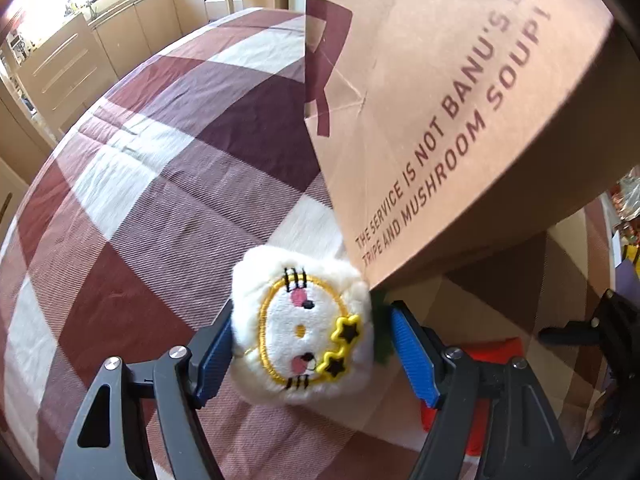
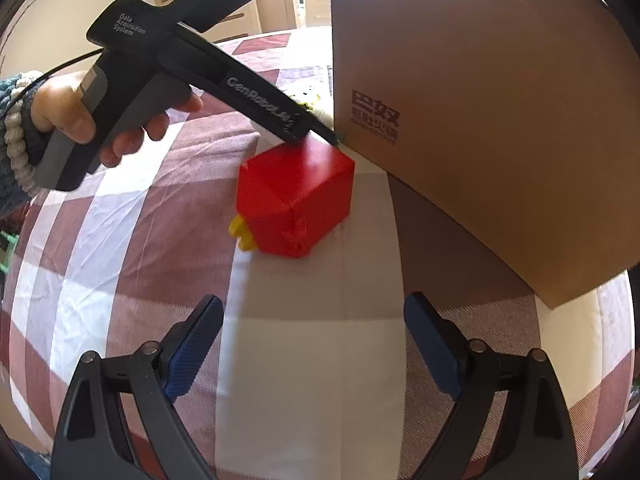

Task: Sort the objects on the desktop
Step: 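Grasp the white plush with the left tool while the right tool grasps the red block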

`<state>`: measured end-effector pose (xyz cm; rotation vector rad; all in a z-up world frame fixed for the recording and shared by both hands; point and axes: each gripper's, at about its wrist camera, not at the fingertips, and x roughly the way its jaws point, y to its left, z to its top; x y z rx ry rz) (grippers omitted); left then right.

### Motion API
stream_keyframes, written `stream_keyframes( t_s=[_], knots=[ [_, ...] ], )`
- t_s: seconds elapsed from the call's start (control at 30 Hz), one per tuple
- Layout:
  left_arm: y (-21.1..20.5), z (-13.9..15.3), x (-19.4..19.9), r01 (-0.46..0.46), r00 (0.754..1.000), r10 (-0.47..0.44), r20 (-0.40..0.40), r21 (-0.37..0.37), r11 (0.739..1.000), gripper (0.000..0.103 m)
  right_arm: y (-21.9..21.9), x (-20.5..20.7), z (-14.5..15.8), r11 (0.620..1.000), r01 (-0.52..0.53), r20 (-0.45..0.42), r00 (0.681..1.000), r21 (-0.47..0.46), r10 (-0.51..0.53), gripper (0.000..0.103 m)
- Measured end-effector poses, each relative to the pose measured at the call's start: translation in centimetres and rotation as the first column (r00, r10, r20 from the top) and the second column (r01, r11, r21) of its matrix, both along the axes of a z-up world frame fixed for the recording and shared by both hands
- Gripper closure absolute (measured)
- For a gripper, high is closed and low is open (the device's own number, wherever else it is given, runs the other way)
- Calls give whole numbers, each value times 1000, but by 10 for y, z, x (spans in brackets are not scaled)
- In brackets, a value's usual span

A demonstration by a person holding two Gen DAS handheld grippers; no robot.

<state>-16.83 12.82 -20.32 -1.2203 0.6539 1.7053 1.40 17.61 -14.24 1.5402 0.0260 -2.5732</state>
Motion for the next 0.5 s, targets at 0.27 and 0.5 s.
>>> stream_keyframes(
  t_s=[0.27,0.5],
  knots=[
    [-60,4,3,-193,981,192,34,48,980,47,-29,-23,-6,1000,-8,-50,999,15,9,10],
    [-110,5,0,-326,944,324,64,21,945,45,-25,-51,-11,998,47,-65,997,32,-45,42]
  ],
)
